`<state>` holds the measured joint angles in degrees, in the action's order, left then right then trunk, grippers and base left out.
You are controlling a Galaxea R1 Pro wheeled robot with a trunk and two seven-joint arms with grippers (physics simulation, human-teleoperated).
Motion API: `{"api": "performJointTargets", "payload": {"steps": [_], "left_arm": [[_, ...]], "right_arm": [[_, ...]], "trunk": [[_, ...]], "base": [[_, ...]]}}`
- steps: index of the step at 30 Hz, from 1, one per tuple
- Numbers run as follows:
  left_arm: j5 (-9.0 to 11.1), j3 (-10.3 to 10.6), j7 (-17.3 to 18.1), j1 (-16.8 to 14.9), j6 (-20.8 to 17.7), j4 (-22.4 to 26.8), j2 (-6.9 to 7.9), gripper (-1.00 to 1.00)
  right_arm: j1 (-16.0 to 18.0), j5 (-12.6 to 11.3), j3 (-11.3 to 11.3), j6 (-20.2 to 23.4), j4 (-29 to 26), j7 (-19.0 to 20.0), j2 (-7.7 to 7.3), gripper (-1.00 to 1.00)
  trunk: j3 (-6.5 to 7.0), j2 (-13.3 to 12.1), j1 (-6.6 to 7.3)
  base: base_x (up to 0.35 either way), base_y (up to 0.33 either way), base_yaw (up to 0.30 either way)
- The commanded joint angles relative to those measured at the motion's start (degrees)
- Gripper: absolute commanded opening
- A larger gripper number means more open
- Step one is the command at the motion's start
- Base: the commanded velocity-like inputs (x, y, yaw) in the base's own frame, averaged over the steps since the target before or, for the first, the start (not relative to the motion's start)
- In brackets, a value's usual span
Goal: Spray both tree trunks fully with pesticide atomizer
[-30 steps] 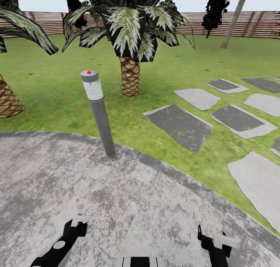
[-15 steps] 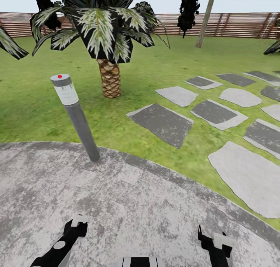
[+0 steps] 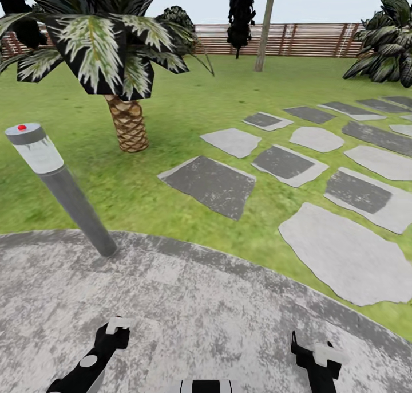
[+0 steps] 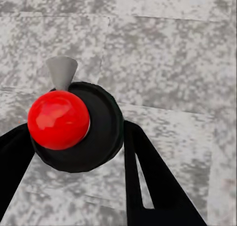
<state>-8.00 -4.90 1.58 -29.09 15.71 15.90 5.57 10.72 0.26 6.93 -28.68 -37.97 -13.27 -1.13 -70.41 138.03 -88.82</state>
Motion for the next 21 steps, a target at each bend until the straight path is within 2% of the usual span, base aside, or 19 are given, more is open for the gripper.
{"api": "performJointTargets", "payload": {"steps": [1, 12, 18, 21], "left_arm": [[0.00, -0.02, 0.00, 0.00, 0.01, 0.01, 0.12, -1.00], [0.00, -0.02, 0.00, 0.00, 0.02, 0.01, 0.23, -1.00], [0.08, -0.09, 0.00, 0.00, 0.08, 0.01, 0.26, -1.00], [0.09, -0.09, 0.00, 0.00, 0.17, 0.00, 0.31, -1.00]], "right_arm": [[0.00, 0.00, -0.02, 0.00, 0.00, 0.00, 0.00, 1.00], [0.00, 0.00, -0.05, -0.04, 0.00, 0.00, 0.01, 1.00], [0.00, 0.00, -0.05, -0.04, 0.04, 0.00, 0.01, 1.00], [0.00, 0.00, -0.02, -0.03, 0.08, 0.00, 0.00, 1.00]], "trunk": [[0.05, 0.00, 0.00], [0.64, 0.00, 0.00], [1.02, 0.00, 0.00], [1.23, 0.00, 0.00]], "base": [[0.290, -0.130, -0.289], [0.310, -0.090, -0.268], [0.328, -0.019, -0.243], [0.167, -0.002, -0.219]]}}
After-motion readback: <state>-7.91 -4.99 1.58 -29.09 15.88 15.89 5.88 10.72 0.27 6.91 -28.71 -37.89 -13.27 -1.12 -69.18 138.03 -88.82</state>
